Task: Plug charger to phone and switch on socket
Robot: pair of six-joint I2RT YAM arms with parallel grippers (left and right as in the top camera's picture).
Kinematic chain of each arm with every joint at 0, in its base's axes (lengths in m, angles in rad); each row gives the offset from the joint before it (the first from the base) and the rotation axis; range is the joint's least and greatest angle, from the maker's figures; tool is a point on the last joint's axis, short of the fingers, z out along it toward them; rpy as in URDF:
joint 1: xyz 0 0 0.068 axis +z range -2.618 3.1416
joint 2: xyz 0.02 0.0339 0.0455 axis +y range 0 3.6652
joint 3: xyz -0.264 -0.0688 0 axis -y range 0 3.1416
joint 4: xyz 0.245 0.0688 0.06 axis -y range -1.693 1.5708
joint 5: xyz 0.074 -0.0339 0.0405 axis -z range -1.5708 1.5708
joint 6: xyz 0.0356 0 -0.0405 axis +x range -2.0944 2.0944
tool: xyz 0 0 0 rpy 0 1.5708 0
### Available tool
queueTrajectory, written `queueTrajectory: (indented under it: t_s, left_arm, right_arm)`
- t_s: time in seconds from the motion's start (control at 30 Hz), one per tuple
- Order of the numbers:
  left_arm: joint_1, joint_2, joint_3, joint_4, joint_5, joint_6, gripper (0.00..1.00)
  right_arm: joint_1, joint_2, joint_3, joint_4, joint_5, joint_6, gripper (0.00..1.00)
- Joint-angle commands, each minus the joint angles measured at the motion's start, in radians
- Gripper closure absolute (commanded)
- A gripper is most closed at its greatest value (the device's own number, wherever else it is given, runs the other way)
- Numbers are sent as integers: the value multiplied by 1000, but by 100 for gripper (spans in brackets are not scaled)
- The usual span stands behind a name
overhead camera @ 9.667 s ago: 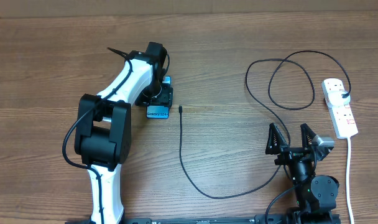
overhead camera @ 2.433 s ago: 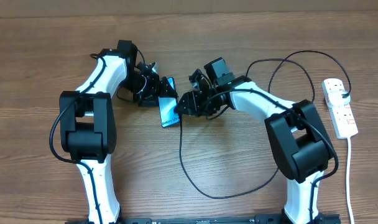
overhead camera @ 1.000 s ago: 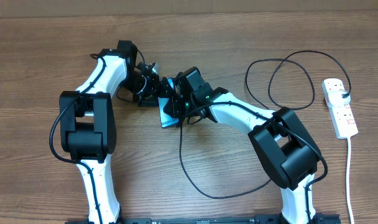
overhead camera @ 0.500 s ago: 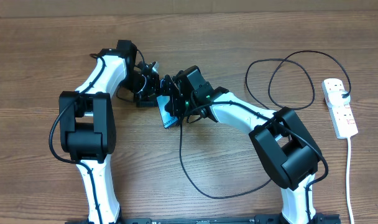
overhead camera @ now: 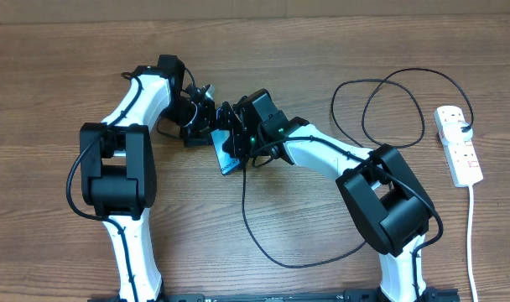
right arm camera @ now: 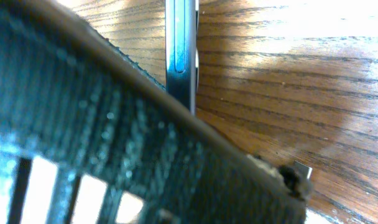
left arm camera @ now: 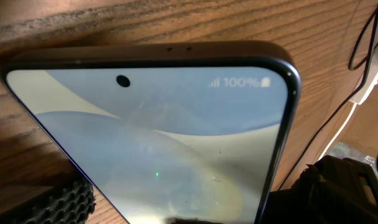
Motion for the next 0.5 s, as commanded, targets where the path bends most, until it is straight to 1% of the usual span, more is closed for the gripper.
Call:
queueTrajectory:
  t_s: [0.0,0.47]
  left_arm:
    - [-2,12,-3,-8,0,12,0]
    - [-2,13,-3,-8,0,12,0]
  right_arm:
    - [4,8,-6,-6,-7,-22,96]
    - [4,8,-6,-9,-6,-27,96]
